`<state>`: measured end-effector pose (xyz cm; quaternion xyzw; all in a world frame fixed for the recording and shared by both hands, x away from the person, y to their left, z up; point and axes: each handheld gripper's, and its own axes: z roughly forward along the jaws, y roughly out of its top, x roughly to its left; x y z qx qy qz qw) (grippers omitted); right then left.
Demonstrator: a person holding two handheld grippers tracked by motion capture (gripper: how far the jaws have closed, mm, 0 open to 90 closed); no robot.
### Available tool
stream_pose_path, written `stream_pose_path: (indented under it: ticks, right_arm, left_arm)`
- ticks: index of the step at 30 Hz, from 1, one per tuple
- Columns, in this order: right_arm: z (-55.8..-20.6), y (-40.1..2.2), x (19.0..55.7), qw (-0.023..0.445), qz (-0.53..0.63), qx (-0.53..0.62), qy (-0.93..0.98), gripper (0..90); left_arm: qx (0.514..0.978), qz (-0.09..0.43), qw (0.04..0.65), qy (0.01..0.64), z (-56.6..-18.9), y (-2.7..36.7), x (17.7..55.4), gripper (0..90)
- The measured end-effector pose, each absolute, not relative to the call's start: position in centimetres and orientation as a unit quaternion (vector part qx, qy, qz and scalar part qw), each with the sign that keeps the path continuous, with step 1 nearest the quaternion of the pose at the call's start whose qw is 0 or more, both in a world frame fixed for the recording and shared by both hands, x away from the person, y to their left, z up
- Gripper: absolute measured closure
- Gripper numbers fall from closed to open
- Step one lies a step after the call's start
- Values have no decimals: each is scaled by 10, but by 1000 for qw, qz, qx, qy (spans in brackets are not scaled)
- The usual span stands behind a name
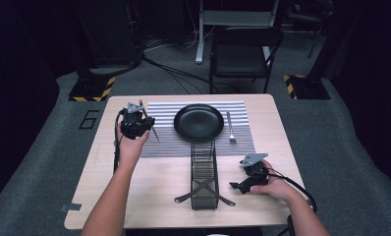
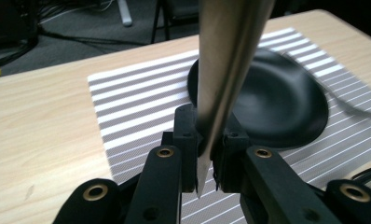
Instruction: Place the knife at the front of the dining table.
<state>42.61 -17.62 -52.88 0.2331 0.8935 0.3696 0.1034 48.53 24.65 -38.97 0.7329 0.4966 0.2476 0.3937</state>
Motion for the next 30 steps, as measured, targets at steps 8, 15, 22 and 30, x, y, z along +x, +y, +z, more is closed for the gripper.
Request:
stream_pose_path:
  ticks: [8, 15, 22, 30]
  right_arm:
    - [-529, -176, 426, 103, 369, 233, 894, 0]
    - [-529, -176, 426, 103, 370, 233, 893, 0]
    - [-529, -176, 426, 104, 370, 233, 893, 0]
    - [-529, -176, 426, 103, 369, 233, 894, 0]
  left_arm:
    - [728, 256, 381, 510, -401, 255, 485, 813]
    - [730, 249, 362, 524, -410, 264, 485, 813]
    - [730, 249, 356, 528, -413, 266, 486, 813]
    - [719, 249, 365, 537, -416, 262, 496, 816]
